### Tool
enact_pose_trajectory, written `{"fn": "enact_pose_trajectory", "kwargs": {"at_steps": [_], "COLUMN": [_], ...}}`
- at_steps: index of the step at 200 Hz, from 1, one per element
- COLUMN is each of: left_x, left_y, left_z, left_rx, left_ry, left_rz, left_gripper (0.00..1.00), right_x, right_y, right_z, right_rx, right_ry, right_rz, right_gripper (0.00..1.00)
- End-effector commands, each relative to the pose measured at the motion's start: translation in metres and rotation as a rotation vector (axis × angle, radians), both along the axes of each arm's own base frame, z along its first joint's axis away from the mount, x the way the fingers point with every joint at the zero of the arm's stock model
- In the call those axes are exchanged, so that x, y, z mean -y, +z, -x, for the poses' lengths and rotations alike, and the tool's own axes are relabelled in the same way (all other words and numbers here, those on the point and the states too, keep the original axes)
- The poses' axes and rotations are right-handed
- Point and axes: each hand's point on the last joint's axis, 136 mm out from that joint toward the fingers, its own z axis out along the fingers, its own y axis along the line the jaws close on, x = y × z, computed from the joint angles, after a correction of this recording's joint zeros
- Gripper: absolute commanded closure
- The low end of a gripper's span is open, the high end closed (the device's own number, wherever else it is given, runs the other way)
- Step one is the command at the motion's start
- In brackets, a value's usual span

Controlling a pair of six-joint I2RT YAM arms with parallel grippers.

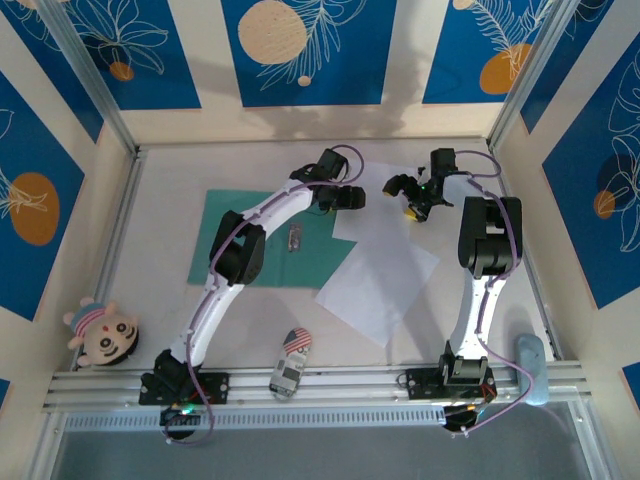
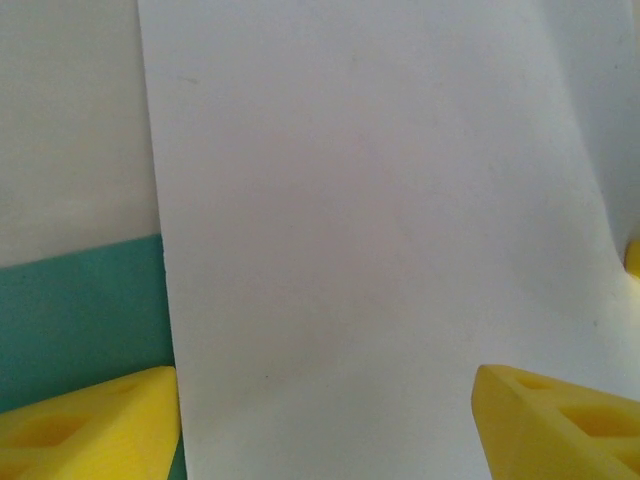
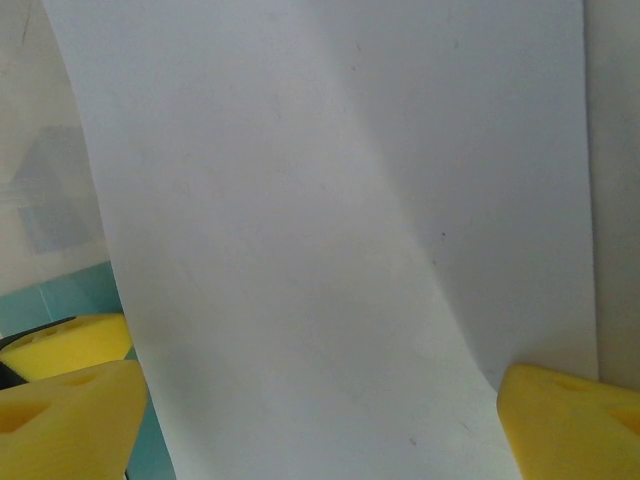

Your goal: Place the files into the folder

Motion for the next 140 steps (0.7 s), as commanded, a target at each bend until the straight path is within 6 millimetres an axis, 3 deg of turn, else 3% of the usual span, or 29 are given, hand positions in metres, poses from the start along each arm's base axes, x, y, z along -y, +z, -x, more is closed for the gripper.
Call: {"fn": "enact_pose_trajectory", "kwargs": {"at_steps": [1, 140], "left_x": [0.015, 0.012], "left_y": [-0.008, 0.031], "left_z": [0.011, 0.011], "left_rx": [-0.046, -0.064], "left_ry": [-0.021, 0.000], "left_rz": [0.031, 0.145], "left_gripper": [0.23, 0.20], "right_x": [-0.004, -0.007], "right_y": [-0.020, -0.019], "right_z": [0.009, 0.011], "right_rx": [-0.069, -0.074], "right_ry": [0.011, 0.027], "right_rz": [-0.011, -0.015], "right_gripper": [0.08, 0.08]}}
